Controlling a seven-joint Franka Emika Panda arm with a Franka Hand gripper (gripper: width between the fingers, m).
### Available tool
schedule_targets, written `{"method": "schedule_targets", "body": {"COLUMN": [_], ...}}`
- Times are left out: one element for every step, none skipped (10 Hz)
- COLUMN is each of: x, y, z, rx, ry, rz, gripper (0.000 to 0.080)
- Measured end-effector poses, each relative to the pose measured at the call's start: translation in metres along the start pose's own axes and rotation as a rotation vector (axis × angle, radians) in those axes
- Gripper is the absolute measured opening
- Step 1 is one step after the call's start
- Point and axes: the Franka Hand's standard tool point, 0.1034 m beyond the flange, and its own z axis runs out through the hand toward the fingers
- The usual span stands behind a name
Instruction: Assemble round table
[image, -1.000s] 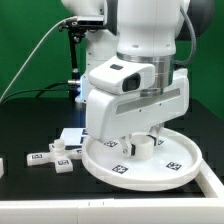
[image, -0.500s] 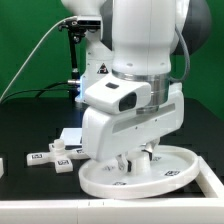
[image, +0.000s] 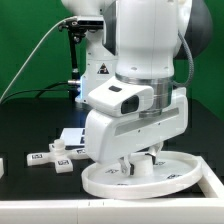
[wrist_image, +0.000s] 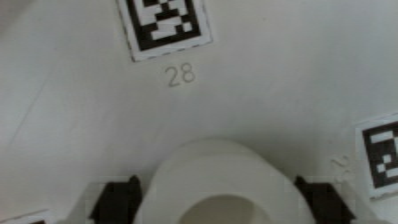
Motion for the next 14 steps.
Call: {"method": "schedule_targets", "body": {"x": [-0.003, -0.007, -0.009, -0.011, -0.013, -0.013, -0.008, -0.003, -0.003, -0.002, -0.003, -0.003, -0.003, -0.003], "y": [-0.003, -0.003, -0.006, -0.007, -0.007, -0.007, -0.005, -0.001, -0.001, -0.001, 0.000, 0.000, 0.000, 0.000], "z": [0.002, 0.005, 0.010, 0.012, 0.013, 0.014, 0.013, 0.013, 0.015, 0.017, 0.019, 0.019, 0.019, 0.019], "rx": [-0.002, -0.005, -0.002, 0.000, 0.002, 0.003, 0.001, -0.003, -0.001, -0.002, -0.003, -0.003, -0.003, -0.003], "ry": [0.000, 0.003, 0.000, -0.004, -0.007, -0.008, -0.005, 0.000, -0.004, -0.002, 0.001, 0.001, 0.000, 0.000], "rz": [0.009, 0.011, 0.011, 0.010, 0.011, 0.012, 0.011, 0.011, 0.015, 0.010, 0.002, 0.003, 0.003, 0.003], "gripper": [0.0406, 0.0406, 0.0406, 0.0406, 0.0406, 0.0406, 0.0406, 0.0406, 0.0406, 0.0406, 0.0406, 0.0406, 0.0406, 0.0574]}}
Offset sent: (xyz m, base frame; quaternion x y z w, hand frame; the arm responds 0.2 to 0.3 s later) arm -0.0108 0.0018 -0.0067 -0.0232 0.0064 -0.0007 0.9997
